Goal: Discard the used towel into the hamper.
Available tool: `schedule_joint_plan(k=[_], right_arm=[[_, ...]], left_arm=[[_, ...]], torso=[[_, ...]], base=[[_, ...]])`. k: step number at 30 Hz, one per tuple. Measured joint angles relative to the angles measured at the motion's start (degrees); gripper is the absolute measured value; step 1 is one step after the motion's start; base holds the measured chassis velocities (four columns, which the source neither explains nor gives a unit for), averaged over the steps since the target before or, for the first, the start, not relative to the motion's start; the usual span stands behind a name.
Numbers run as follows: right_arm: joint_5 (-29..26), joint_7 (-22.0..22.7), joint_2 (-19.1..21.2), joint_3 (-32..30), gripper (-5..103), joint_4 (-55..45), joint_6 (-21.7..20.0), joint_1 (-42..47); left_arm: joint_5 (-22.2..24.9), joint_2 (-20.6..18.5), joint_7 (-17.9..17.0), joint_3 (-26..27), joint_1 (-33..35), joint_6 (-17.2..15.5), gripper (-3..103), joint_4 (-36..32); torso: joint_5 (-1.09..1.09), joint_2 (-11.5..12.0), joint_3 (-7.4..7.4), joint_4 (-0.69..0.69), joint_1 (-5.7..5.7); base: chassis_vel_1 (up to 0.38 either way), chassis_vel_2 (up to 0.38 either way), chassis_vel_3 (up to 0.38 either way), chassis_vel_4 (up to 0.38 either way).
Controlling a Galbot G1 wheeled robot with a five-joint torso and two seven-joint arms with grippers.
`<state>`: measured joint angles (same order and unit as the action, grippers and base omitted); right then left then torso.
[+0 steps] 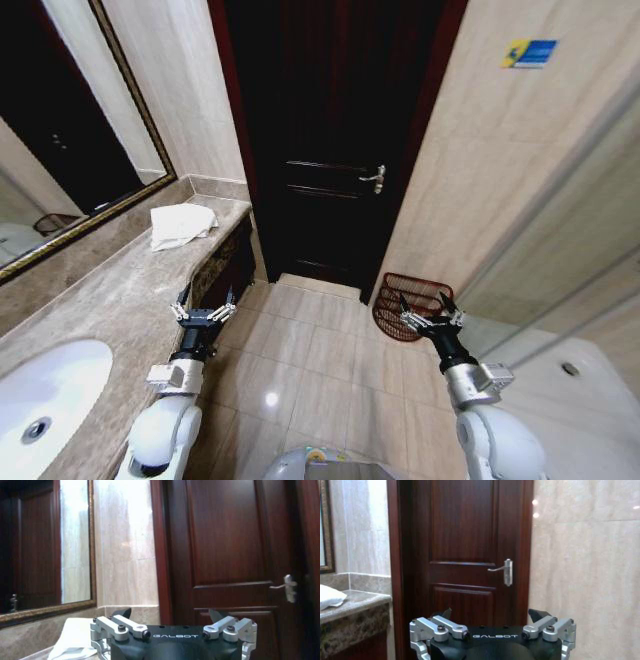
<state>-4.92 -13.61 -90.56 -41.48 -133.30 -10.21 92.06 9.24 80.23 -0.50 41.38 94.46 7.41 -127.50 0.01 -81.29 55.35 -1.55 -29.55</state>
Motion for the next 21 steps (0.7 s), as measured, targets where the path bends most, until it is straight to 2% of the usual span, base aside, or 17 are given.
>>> schedule_joint_plan(k=[21], right_arm=[[-0.02, -0.22, 0.03, 0.10, 100, 0.03, 0.08, -0.01]], left_arm=[[-0.12, 0.24, 0.15, -0.03, -0.12, 0.45, 100, 0.33]], torso=[[-0.01, 0.00, -0.01, 0.00, 0.02]], base=[[-0.080, 0.241, 0.256, -0.070]])
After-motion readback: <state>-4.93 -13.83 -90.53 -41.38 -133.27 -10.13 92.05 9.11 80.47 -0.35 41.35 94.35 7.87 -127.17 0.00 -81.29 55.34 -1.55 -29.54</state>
